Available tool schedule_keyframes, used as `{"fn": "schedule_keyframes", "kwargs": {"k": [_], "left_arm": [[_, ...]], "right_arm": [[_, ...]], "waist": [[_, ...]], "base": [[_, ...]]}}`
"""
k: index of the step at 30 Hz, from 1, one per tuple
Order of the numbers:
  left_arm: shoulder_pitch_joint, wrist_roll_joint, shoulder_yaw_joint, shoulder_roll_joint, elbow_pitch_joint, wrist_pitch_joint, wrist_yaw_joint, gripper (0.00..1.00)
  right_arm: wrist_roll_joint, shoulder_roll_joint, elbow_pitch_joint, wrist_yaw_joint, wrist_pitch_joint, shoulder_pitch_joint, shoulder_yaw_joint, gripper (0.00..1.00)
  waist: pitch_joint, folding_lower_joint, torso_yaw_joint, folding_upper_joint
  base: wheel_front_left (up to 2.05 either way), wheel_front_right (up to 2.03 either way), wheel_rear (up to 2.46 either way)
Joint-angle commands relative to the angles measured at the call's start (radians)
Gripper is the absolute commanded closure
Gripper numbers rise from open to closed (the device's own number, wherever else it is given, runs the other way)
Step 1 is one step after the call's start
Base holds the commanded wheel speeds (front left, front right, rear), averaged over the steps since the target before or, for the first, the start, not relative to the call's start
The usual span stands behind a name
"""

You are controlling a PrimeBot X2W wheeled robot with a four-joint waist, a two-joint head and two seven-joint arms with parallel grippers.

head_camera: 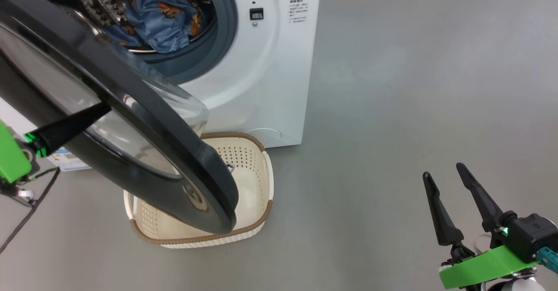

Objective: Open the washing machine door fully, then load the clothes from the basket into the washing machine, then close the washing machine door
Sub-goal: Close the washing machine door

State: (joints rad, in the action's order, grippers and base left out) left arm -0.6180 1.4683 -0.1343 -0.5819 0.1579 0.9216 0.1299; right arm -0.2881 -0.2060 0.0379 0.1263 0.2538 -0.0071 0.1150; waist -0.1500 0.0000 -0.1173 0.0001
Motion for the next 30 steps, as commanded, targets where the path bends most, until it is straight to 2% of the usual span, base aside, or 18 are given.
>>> {"fn": "schedule_keyframes", "kwargs": {"k": [1, 7, 8, 10, 11, 13, 15, 16, 17, 18, 19, 24, 30], "left_arm": [[-0.049, 0.010, 0.038, -0.051, -0.020, -0.016, 0.001, 1.00], [-0.026, 0.002, 0.042, -0.051, -0.019, -0.076, 0.001, 1.00], [-0.019, 0.001, 0.046, -0.052, -0.019, -0.090, 0.001, 0.94], [-0.003, -0.006, 0.054, -0.053, -0.018, -0.124, 0.001, 0.76], [0.008, -0.008, 0.059, -0.053, -0.018, -0.143, 0.001, 0.72], [0.033, -0.019, 0.069, -0.057, -0.016, -0.186, 0.001, 0.58], [0.062, -0.029, 0.079, -0.059, -0.016, -0.234, 0.001, 0.52], [0.077, -0.034, 0.083, -0.059, -0.014, -0.259, 0.001, 0.25], [0.077, -0.034, 0.083, -0.059, -0.014, -0.259, 0.001, 0.25], [0.092, -0.038, 0.086, -0.059, -0.013, -0.283, 0.001, 0.08], [0.121, -0.051, 0.091, -0.062, -0.012, -0.336, 0.001, 0.00], [0.192, -0.095, 0.087, -0.068, 0.001, -0.485, 0.001, 0.00], [0.284, -0.186, 0.039, -0.078, 0.023, -0.718, 0.001, 0.00]], "right_arm": [[0.012, -0.018, -0.023, 0.004, 0.008, -0.003, 0.012, 0.00], [0.011, -0.023, -0.023, 0.004, 0.008, -0.004, 0.020, 0.00], [0.011, -0.024, -0.022, 0.004, 0.008, -0.004, 0.021, 0.00], [0.011, -0.024, -0.022, 0.004, 0.008, -0.003, 0.023, 0.00], [0.011, -0.025, -0.022, 0.004, 0.008, -0.003, 0.024, 0.00], [0.011, -0.026, -0.022, 0.004, 0.008, 0.000, 0.025, 0.00], [0.010, -0.026, -0.022, 0.004, 0.008, 0.002, 0.025, 0.00], [0.010, -0.027, -0.021, 0.004, 0.008, 0.004, 0.024, 0.00], [0.010, -0.027, -0.021, 0.004, 0.008, 0.004, 0.024, 0.00], [0.010, -0.028, -0.021, 0.004, 0.008, 0.006, 0.024, 0.00], [0.009, -0.031, -0.022, 0.004, 0.008, 0.009, 0.025, 0.00], [0.009, -0.035, -0.024, 0.004, 0.008, 0.009, 0.025, 0.00], [0.010, -0.036, -0.024, 0.004, 0.008, 0.007, 0.024, 0.00]], "waist": [[0.005, 0.0000, 0.009, -0.0001], [0.015, 0.0000, 0.033, -0.0001], [0.017, 0.0000, 0.037, -0.0001], [0.021, 0.0000, 0.045, -0.0001], [0.022, 0.0000, 0.048, -0.0001], [0.026, 0.0000, 0.056, -0.0001], [0.029, 0.0000, 0.062, -0.0001], [0.032, 0.0000, 0.066, -0.0001], [0.032, 0.0000, 0.066, -0.0001], [0.034, 0.0000, 0.070, -0.0001], [0.036, 0.0000, 0.078, -0.0001], [0.035, 0.0000, 0.095, -0.0001], [0.035, 0.0000, 0.114, -0.0001]], "base": [[0.00, 0.00, 0.00], [0.00, 0.00, 0.00], [0.00, 0.00, 0.00], [0.00, 0.00, 0.00], [0.00, 0.00, 0.00], [0.00, 0.00, 0.00], [0.00, 0.00, 0.00], [0.00, 0.00, 0.00], [0.00, 0.00, 0.00], [0.00, 0.00, 0.00], [0.00, 0.00, 0.00], [0.00, 0.00, 0.00], [0.00, 0.00, 0.00]]}}
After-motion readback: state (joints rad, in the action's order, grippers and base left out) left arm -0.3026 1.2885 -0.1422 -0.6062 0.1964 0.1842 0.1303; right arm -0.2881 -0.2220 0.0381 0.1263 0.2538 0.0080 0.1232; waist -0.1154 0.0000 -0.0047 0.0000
